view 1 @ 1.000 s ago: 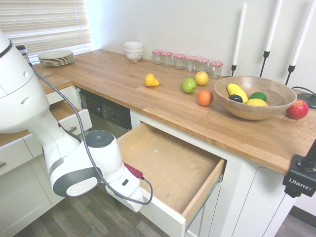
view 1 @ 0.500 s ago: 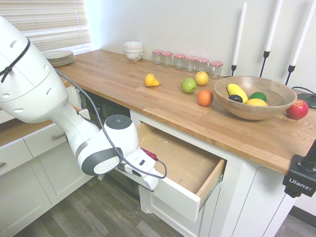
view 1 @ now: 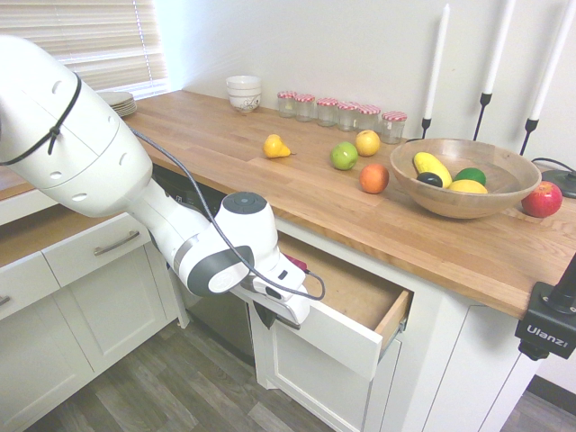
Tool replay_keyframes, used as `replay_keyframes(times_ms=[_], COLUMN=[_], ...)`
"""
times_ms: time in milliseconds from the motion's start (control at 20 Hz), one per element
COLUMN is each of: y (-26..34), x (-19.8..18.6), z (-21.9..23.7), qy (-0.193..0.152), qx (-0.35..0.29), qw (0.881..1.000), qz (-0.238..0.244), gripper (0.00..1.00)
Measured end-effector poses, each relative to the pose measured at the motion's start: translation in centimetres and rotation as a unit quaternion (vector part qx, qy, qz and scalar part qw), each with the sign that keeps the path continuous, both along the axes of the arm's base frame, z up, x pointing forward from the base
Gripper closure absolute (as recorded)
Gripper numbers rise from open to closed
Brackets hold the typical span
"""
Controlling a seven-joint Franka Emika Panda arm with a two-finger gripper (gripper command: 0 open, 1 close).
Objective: Close the drawer
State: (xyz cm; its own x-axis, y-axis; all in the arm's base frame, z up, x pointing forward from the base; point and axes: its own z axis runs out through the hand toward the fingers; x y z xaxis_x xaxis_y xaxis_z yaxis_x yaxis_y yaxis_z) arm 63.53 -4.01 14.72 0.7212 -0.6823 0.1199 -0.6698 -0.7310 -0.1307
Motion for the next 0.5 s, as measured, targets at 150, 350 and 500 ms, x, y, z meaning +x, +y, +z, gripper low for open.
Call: replay_keyframes(times_ms=[150,350,500], y=[0.2,0.1,-0.6], x=[1.3,2.6,3.6], z=[0.4,0.2,0.2], qy=[-0.002,-0.002,0.001], qx=[-0.003,-0.007,-0.009], qw=[1.0,1.0,1.0], qz=[0.0,-0.009,-0.017], gripper=[1.0,1.0,1.0])
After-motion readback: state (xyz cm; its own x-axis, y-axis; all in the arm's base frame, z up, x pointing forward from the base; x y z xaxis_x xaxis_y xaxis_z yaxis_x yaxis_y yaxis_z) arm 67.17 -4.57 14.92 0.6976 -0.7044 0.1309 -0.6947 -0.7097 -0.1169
